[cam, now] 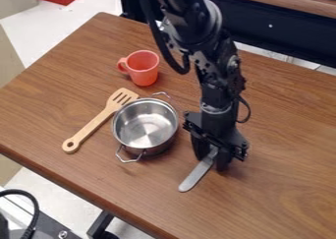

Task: Move the knife to the right of the silver pot

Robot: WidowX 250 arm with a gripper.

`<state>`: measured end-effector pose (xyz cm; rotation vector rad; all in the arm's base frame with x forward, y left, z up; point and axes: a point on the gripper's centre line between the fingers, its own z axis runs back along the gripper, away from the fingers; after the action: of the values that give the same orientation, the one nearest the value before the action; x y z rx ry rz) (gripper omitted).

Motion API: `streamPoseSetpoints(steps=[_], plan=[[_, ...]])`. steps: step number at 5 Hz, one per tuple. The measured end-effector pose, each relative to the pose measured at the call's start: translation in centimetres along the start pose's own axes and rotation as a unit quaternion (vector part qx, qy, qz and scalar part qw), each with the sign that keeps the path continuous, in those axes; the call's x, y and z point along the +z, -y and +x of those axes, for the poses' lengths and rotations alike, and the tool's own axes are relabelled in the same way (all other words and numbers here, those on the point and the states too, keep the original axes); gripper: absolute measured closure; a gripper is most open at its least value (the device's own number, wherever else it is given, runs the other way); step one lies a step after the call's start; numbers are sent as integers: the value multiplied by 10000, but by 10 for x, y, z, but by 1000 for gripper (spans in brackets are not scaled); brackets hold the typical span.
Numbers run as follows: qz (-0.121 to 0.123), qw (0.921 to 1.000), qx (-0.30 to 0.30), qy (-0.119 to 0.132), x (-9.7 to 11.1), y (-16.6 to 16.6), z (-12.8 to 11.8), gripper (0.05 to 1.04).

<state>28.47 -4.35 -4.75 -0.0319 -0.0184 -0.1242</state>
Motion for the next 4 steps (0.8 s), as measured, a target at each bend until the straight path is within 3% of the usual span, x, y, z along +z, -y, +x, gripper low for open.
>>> streamPoseSetpoints(steps=[1, 2, 3, 4], plan=[[5, 9998, 146, -130, 3, 0, 1, 104], [-36, 9988, 459, -188, 7, -5, 5, 86], [23, 9945, 1045, -72, 24, -8, 12, 86], [-76, 9905, 1366, -123, 44, -8, 27, 86]])
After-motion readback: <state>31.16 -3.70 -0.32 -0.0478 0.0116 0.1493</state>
